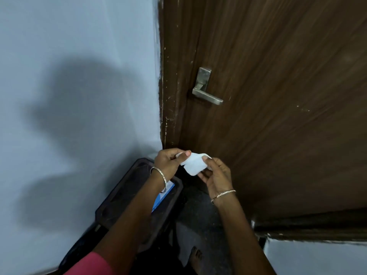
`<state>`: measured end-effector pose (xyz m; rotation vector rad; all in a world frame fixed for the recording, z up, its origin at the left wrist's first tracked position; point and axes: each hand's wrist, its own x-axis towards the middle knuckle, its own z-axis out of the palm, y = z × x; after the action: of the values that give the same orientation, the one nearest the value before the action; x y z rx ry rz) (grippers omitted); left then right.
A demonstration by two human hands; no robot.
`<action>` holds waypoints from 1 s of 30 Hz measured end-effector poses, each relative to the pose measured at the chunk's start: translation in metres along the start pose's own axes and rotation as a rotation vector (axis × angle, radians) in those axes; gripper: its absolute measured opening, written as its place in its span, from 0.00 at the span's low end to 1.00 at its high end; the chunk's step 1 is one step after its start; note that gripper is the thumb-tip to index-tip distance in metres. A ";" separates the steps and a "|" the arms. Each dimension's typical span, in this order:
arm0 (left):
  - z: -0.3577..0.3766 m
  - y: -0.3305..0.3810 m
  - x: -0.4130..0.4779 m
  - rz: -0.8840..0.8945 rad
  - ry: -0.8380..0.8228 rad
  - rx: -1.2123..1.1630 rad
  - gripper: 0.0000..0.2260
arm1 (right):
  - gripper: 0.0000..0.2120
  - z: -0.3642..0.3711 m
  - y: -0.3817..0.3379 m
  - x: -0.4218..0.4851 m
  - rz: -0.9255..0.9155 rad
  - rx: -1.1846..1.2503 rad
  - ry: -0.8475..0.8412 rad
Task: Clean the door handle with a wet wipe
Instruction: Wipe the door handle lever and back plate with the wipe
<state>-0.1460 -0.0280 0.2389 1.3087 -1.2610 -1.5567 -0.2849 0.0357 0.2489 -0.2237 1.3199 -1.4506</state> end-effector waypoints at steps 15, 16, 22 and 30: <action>0.111 0.079 -0.005 -0.019 0.165 -0.249 0.08 | 0.20 -0.080 -0.124 0.013 0.332 0.165 -0.446; 0.112 0.084 -0.004 -0.022 0.158 -0.276 0.08 | 0.22 -0.078 -0.129 0.014 0.285 0.156 -0.417; 0.112 0.095 -0.001 -0.028 0.119 -0.307 0.13 | 0.19 -0.059 -0.166 0.017 0.169 0.209 -0.469; 0.091 0.078 0.032 -0.124 0.245 -0.387 0.10 | 0.04 -0.031 -0.181 0.044 -0.240 -0.284 -0.130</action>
<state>-0.2456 -0.0578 0.3064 1.2909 -0.6967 -1.5725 -0.4269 -0.0222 0.3582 -0.6719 1.4249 -1.4134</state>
